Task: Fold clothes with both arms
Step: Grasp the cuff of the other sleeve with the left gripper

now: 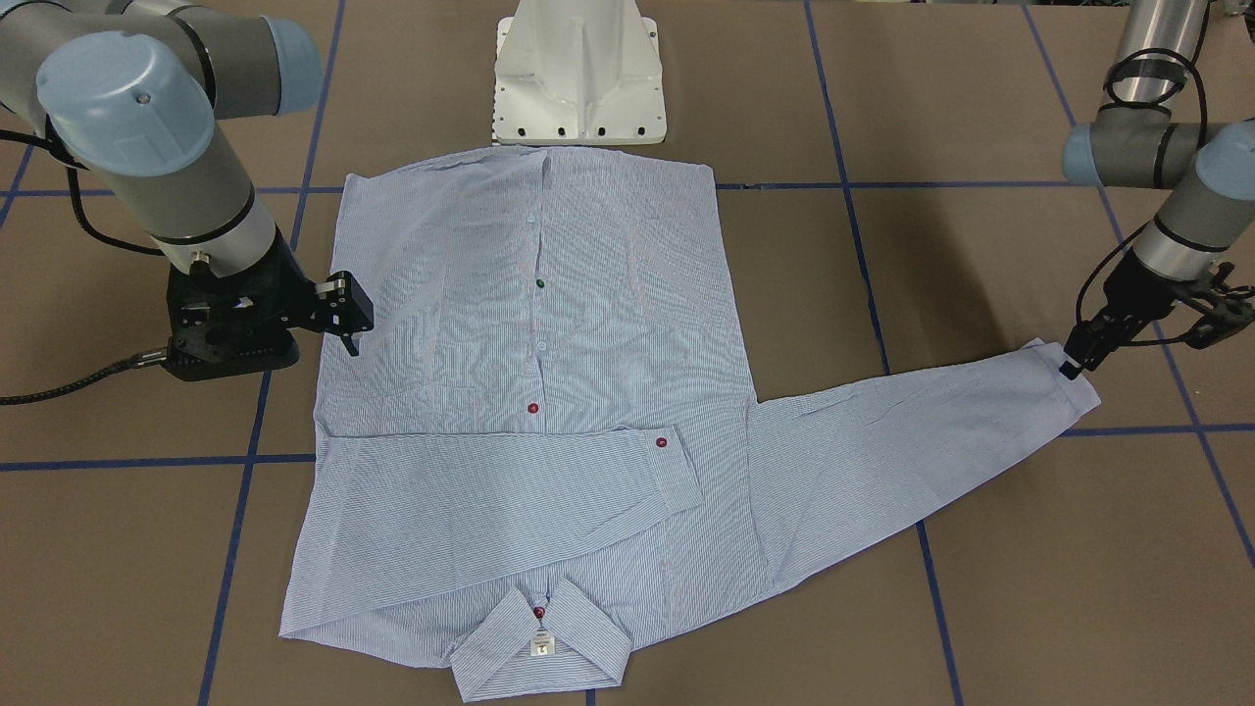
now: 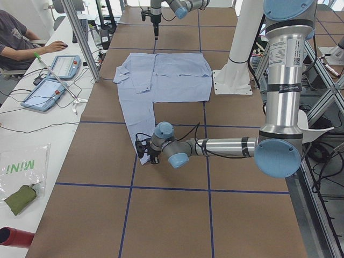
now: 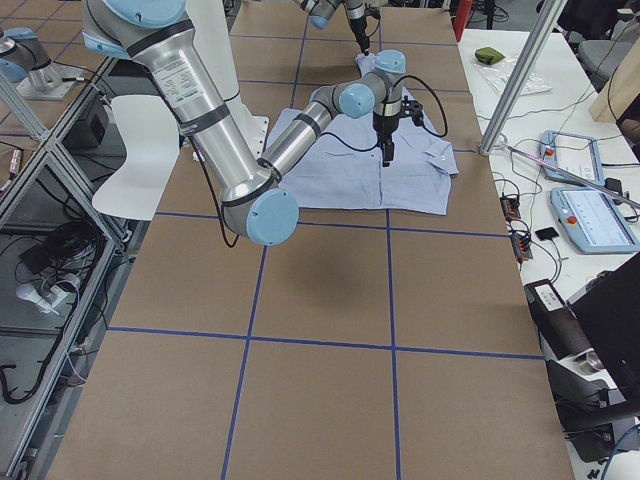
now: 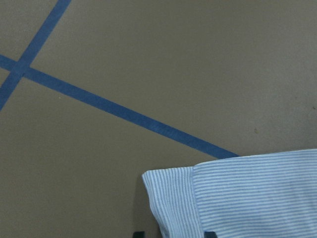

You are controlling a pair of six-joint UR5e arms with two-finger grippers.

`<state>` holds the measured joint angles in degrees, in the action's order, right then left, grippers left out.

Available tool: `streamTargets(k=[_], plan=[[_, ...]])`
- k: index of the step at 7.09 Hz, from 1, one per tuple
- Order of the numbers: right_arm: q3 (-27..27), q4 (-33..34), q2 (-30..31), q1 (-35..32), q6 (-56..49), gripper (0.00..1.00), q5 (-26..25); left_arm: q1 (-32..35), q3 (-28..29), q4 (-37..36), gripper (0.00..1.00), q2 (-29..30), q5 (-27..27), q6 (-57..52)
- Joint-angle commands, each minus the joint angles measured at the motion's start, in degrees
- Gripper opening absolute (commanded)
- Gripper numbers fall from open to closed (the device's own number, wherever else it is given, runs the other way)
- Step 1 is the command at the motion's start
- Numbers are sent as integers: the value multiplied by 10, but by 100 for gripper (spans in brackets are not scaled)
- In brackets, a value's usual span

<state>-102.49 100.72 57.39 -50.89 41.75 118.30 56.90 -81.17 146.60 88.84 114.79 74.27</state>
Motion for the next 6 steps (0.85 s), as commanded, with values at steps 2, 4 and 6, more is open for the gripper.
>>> streamTargets(k=[2,4,6], plan=[[0,0,1,-1,0,100,0,-1,-2,-2,8,1,0,0],[0,0,2,-2,0,100,1,-5,-3,-3,0,0,0,0],[-2,0,4,-3,-2,100,1,-5,-22,-7,0,-2,3,-2]])
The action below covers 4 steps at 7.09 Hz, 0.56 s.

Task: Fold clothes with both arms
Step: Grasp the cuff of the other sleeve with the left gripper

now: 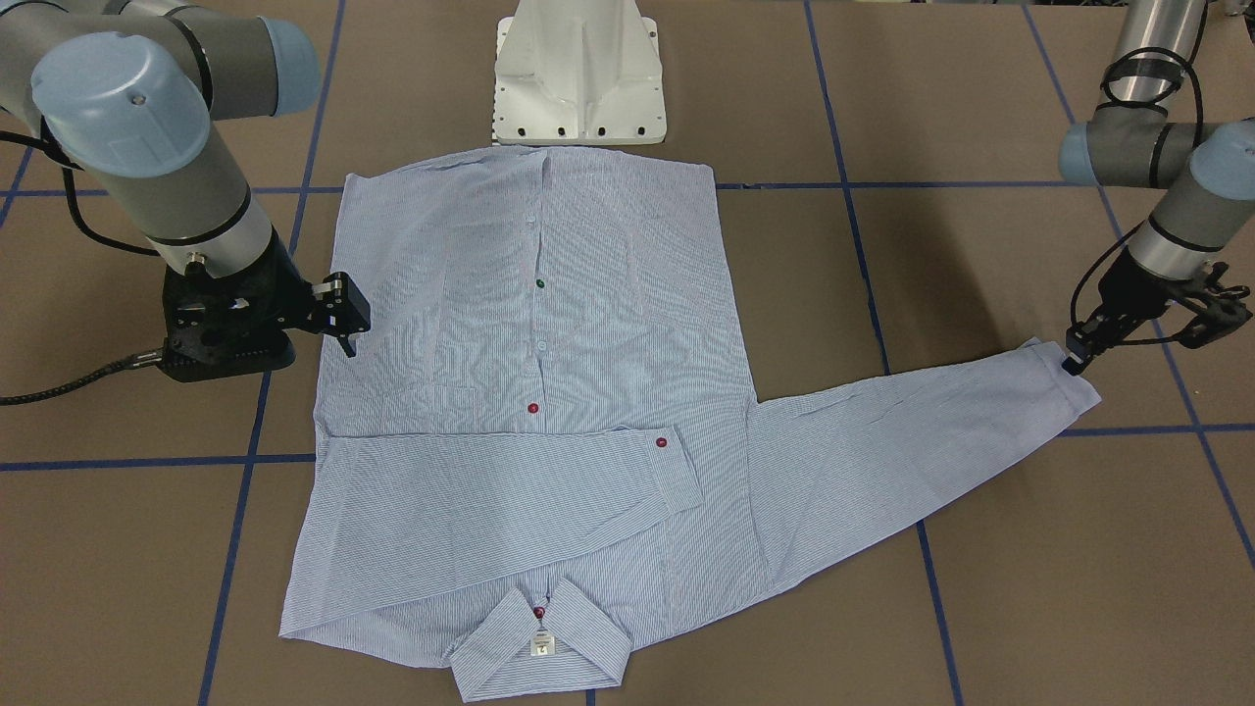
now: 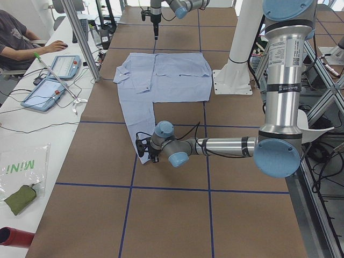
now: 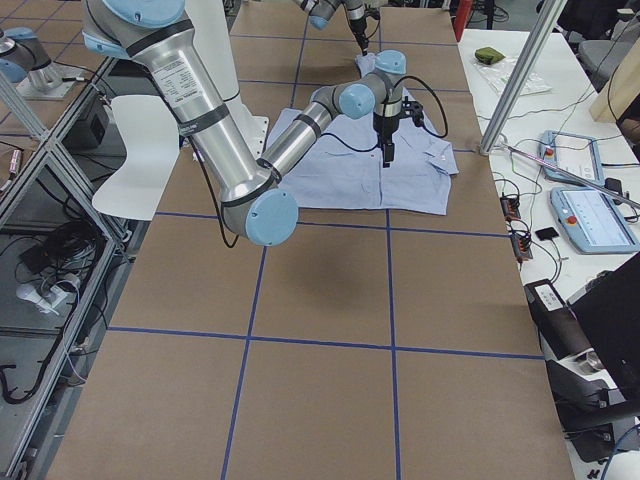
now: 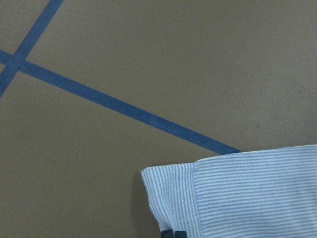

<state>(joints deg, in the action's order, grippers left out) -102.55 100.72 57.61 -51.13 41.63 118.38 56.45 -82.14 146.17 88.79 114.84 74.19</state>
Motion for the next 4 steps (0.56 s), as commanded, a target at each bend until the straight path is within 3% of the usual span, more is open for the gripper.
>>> streamTargets(k=[1,3,4], plan=[[-2,1,3,-2,-1,100,1,1,-47,-27,0,-4,3,-2],[-9,1,28,-12,-1,100,4,1,-142,-135,0,8,5,-5],[-21,1,56,-13,-7,100,5,1,-191,-209,0,43,5,-5]])
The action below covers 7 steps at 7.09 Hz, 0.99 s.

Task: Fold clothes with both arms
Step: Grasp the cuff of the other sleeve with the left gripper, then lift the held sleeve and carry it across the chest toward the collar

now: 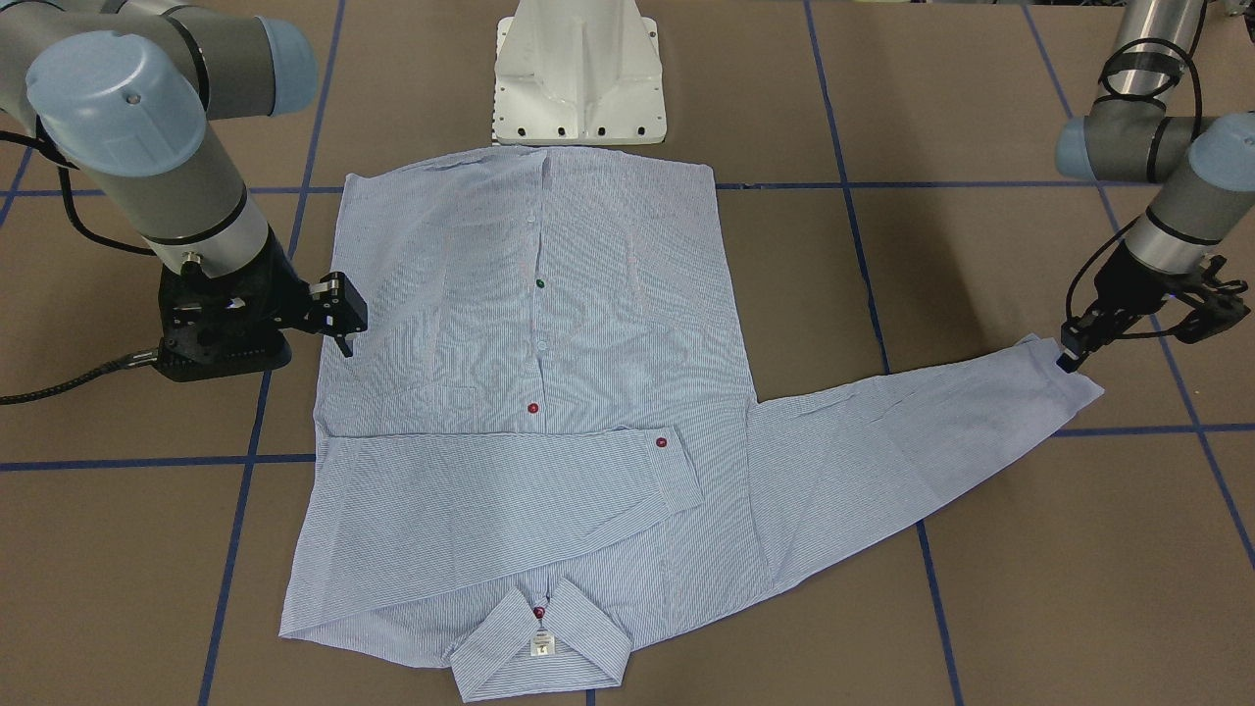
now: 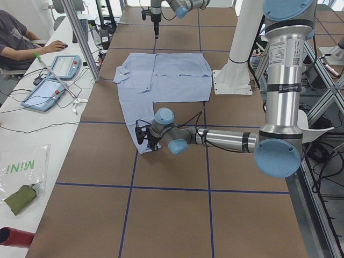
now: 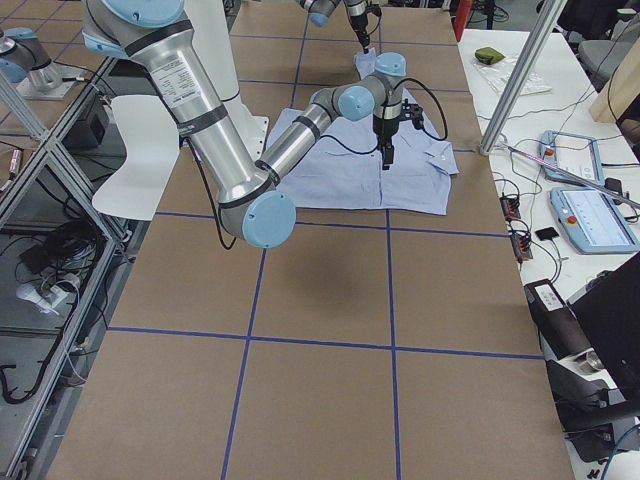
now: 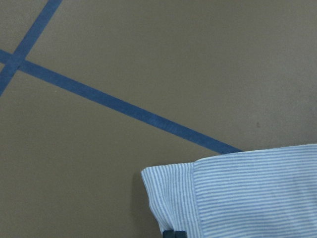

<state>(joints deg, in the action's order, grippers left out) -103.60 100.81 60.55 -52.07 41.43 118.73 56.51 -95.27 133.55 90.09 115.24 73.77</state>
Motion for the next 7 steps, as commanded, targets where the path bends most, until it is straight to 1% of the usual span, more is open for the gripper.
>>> streamTargets(k=[1,2,3,4,5,6,7], plan=[[-26,0,61,-16,-45,100,2,0,-94,-188,0,95,1,-1],[-35,0,89,-31,-73,100,2,0,-109,-293,0,177,-4,0],[-38,1,110,-48,-109,100,3,-3,-111,-382,0,253,-4,1],[-47,0,141,-61,-148,100,9,-12,-105,-441,0,318,-4,4],[-49,-6,167,-85,-171,100,29,-15,-92,-464,0,367,-1,7],[-49,-6,184,-105,-202,100,46,-16,-60,-468,0,415,3,24],[-49,-6,192,-118,-217,100,47,-32,-4,-466,0,477,4,53]])
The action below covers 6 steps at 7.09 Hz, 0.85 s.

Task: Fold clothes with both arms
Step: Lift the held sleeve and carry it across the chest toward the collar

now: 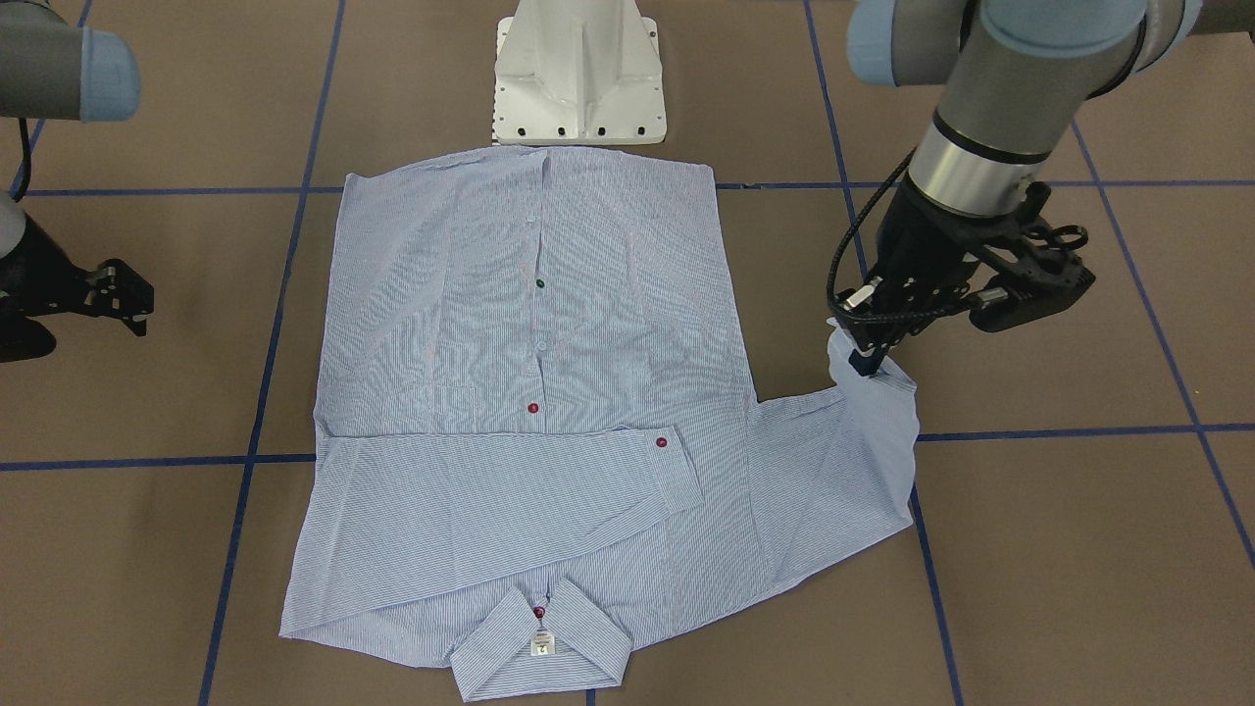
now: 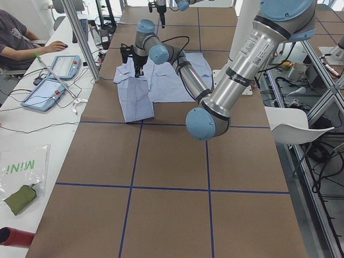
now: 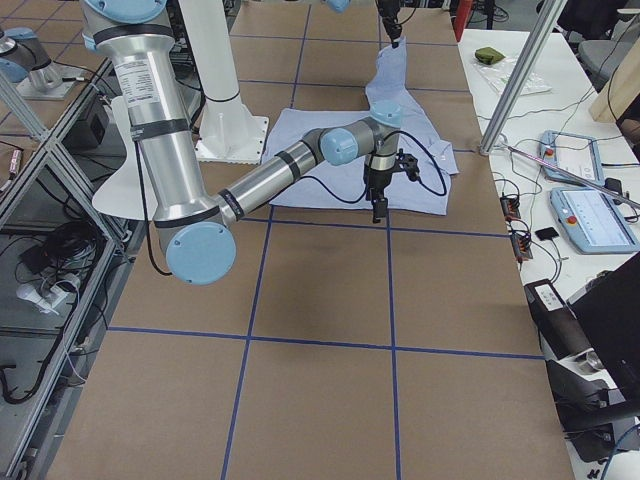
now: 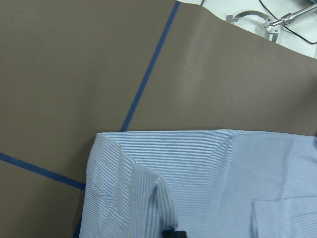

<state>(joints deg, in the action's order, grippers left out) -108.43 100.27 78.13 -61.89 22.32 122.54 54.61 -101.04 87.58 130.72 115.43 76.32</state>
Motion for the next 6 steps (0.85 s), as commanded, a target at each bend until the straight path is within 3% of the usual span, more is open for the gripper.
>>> streamTargets(k=[1,3,6], plan=[[-1,-1,20,-24,-27,100,10,-21,112,7,0,133,3,77],[0,-1,22,-24,-27,100,10,-46,210,106,0,185,3,170],[2,-1,22,-25,-27,100,10,-57,236,137,0,211,3,188]])
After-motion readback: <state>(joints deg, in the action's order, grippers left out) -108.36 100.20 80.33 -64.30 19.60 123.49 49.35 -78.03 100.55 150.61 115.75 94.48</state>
